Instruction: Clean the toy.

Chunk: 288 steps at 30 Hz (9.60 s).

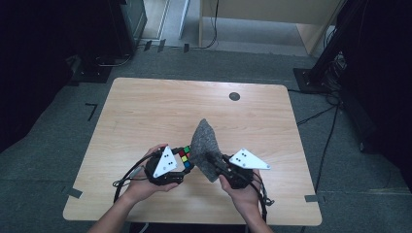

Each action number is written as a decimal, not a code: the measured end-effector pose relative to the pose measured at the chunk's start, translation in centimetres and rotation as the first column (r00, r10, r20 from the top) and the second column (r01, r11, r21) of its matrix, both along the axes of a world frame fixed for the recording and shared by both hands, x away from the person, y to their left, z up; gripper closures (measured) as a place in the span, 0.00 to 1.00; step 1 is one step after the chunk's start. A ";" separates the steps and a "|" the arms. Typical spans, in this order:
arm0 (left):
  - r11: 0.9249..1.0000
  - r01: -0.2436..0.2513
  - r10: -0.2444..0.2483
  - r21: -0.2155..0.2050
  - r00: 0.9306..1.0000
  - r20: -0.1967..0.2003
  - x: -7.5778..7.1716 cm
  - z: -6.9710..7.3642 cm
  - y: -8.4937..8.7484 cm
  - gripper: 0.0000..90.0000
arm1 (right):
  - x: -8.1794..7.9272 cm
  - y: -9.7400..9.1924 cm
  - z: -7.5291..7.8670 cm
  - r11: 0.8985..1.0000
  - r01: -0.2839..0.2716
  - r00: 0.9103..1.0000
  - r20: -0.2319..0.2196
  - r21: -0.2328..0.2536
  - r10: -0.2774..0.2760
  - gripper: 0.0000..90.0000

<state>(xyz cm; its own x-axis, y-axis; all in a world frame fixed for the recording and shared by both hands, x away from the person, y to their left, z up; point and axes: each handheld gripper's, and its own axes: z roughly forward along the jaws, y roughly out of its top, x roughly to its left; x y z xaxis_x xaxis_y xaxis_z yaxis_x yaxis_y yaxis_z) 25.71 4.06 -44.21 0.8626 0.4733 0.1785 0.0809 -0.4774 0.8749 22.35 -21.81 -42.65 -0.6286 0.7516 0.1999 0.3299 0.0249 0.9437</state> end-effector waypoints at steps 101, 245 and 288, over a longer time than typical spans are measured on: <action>0.885 0.026 -0.149 -0.464 0.962 -0.230 1.8 2.2 3.8 0.38 | 0.3 1.6 -2.7 0.987 -0.046 0.996 0.071 -0.156 0.057 0.85; 0.910 -0.389 0.337 -0.143 0.895 -0.292 5.3 -3.4 5.0 0.15 | 5.5 -4.3 -7.4 0.942 0.257 0.947 -0.137 -0.216 -0.290 0.04; 0.813 -0.570 0.511 -0.120 0.796 -0.323 -1.3 -3.2 19.0 0.14 | -3.1 -17.8 -5.0 0.887 0.364 0.893 -0.165 -0.285 -0.419 0.00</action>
<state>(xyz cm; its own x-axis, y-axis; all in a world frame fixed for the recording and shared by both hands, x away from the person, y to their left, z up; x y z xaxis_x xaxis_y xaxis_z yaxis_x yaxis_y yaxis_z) 24.40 23.02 -47.41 0.4529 0.8755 -0.1683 0.5128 -0.1014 0.8525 19.22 -39.57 -47.63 -0.2344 0.9690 0.0784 0.5546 0.0671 0.8294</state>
